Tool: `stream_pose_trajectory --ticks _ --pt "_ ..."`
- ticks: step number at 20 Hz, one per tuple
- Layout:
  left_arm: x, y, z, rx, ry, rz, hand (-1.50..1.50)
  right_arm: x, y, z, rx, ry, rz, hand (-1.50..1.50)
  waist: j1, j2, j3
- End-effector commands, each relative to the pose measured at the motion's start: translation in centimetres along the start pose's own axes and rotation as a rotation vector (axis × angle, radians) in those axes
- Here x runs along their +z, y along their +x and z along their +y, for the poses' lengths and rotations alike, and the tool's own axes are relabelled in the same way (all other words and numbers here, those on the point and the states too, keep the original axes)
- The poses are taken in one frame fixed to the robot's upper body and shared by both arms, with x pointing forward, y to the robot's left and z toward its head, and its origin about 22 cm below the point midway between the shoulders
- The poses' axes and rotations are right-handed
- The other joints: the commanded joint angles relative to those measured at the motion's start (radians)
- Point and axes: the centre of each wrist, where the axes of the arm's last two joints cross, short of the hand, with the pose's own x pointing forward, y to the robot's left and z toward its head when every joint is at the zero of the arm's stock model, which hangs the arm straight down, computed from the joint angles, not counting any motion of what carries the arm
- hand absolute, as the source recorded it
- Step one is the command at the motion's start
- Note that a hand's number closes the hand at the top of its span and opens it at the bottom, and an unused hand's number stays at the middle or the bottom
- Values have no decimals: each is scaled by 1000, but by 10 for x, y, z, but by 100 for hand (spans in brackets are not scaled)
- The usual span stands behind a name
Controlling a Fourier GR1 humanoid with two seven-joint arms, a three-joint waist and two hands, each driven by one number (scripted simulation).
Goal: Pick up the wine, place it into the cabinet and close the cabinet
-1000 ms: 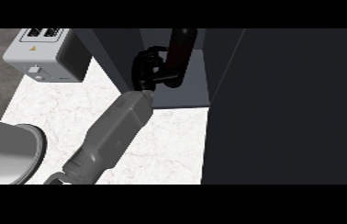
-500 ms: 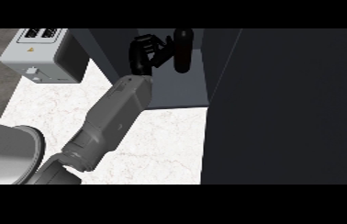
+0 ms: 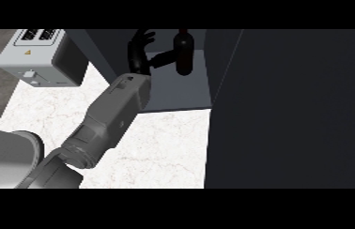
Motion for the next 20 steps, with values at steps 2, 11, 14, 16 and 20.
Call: stream_pose_trajectory --ticks 2,11,14,16,20 --pt "-13 0 15 -53 20 14 -150 23 31 4 -66 42 -64 -150 -4 5 -2" --pt "-17 -13 32 -75 28 -18 -150 19 33 9 -75 34 -79 -150 10 4 -3" --pt "-20 -17 43 -46 0 -65 -150 23 31 4 -39 34 -53 -150 3 5 -3" --pt "-23 4 27 -14 -38 -91 -150 17 30 6 -53 43 -66 -150 4 8 -3" --pt "-14 2 16 28 -118 -124 -150 16 30 12 -69 33 -74 -150 22 0 -3"
